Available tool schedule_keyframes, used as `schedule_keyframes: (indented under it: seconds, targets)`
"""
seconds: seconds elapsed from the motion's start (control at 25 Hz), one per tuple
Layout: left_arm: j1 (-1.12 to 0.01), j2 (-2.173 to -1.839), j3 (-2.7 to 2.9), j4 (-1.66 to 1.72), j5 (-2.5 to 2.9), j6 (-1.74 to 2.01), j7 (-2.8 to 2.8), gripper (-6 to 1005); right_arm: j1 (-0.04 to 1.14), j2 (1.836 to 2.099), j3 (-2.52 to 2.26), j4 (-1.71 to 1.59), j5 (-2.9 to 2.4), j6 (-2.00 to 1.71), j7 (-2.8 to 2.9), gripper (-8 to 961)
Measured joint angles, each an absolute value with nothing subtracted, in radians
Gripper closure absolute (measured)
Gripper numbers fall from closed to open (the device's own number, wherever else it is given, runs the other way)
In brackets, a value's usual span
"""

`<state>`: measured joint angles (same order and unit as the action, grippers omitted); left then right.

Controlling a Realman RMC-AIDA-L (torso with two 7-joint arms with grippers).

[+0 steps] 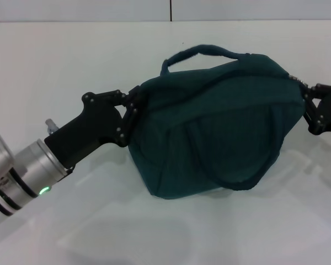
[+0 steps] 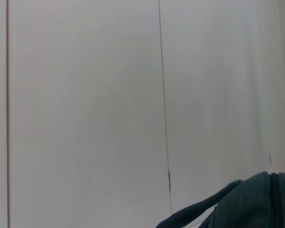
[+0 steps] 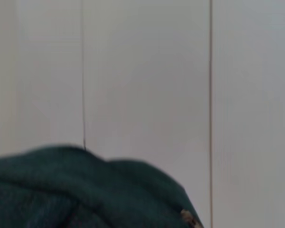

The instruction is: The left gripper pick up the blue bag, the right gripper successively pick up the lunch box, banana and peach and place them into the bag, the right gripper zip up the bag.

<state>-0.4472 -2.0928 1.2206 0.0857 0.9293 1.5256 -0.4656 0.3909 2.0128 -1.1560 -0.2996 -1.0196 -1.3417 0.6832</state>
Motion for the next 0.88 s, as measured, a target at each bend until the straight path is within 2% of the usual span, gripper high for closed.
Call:
schedule_keyframes:
  seconds: [0.64,0.88]
  targets:
    - [-0.48,-2.092,1.216,0.086,0.9,1.499,-0.503,938,0.384,2.011,-1.165,-0.297,-1.046,-1.236,0.748,936]
    - [-0.482,-2.098,1.216,0.086,0.888,1.497,-0.49,937,0.393,2.015,-1.158,-0.305,-1.07,-1.23,0.78,882]
